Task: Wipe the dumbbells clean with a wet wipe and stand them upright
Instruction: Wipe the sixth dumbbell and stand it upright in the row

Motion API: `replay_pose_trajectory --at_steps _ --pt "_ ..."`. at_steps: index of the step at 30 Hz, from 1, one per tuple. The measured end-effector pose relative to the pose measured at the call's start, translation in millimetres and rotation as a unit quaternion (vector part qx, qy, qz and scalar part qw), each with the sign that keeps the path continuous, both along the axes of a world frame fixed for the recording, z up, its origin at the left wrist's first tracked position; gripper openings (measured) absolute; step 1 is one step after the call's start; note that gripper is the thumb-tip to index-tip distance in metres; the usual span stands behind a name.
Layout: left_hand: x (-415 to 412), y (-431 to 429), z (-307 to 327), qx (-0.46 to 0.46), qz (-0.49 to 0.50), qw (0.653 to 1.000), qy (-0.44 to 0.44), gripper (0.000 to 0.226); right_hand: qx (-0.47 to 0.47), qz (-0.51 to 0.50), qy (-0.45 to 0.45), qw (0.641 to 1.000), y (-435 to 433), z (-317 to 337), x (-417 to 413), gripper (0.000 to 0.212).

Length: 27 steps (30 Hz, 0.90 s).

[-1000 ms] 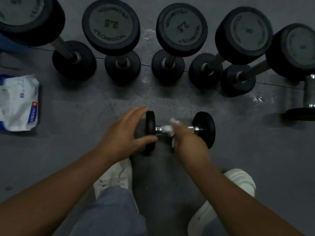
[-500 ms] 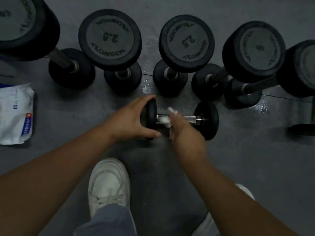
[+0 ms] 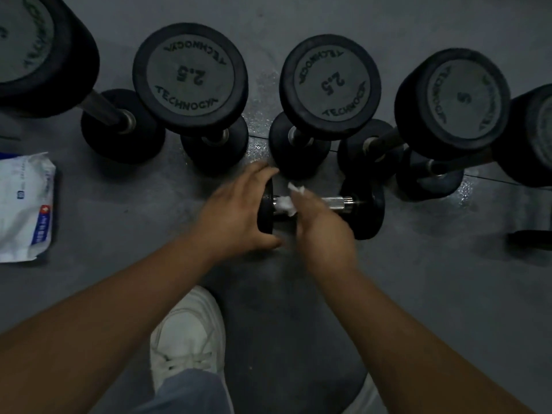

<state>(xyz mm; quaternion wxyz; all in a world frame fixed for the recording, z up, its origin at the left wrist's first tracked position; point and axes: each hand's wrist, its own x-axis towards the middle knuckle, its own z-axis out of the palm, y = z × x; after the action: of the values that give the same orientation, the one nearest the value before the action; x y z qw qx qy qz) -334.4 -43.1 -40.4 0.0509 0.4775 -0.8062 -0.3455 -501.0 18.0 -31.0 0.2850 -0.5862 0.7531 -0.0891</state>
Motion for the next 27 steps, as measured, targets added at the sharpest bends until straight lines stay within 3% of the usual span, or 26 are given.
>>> replay_pose_trajectory --at_steps 4,6,8,10,12,14,17,19,22,24,27 --pt "-7.5 -31.4 13.5 0.034 0.007 0.999 -0.009 0.097 -0.023 -0.098 0.008 0.995 -4.9 0.5 -21.4 0.049" --pt "-7.8 -40.3 14.1 0.107 0.017 0.994 -0.031 0.100 -0.008 -0.037 -0.034 0.999 -1.2 6.8 -8.6 0.046" --pt "0.6 -35.1 13.0 0.216 0.056 0.974 -0.037 0.104 0.012 0.033 -0.015 0.999 6.4 8.0 -4.0 0.049" --pt "7.3 -20.6 11.8 0.248 0.097 0.963 -0.035 0.105 0.008 -0.008 -0.006 1.000 13.2 3.0 -9.6 0.052" --pt "5.9 -2.9 12.7 0.158 0.150 0.976 0.002 0.095 0.000 -0.023 -0.012 1.000 22.4 -1.6 0.3 0.054" --pt "-2.6 15.9 17.4 0.066 0.182 0.980 0.043 0.082 0.012 0.034 -0.035 0.999 27.3 0.1 11.5 0.054" --pt "-10.4 53.9 19.9 0.049 0.118 0.991 -0.037 0.095 0.022 -0.028 -0.085 0.996 18.2 4.5 -12.0 0.048" --pt "-4.0 80.8 17.4 -0.023 0.049 0.994 -0.092 0.097 0.038 -0.052 -0.037 0.997 21.9 5.6 -25.4 0.044" --pt "5.3 112.4 23.2 -0.094 -0.004 0.994 -0.046 0.085 0.092 0.010 -0.030 0.995 57.9 19.4 -23.8 0.039" --pt "3.9 123.8 27.0 -0.074 -0.006 0.996 -0.041 0.090 0.083 0.002 0.010 0.996 80.2 23.9 -39.0 0.048" --pt "-1.6 133.6 25.2 0.058 -0.021 0.996 -0.069 0.110 0.090 -0.039 0.053 0.994 99.0 23.1 -35.2 0.038"
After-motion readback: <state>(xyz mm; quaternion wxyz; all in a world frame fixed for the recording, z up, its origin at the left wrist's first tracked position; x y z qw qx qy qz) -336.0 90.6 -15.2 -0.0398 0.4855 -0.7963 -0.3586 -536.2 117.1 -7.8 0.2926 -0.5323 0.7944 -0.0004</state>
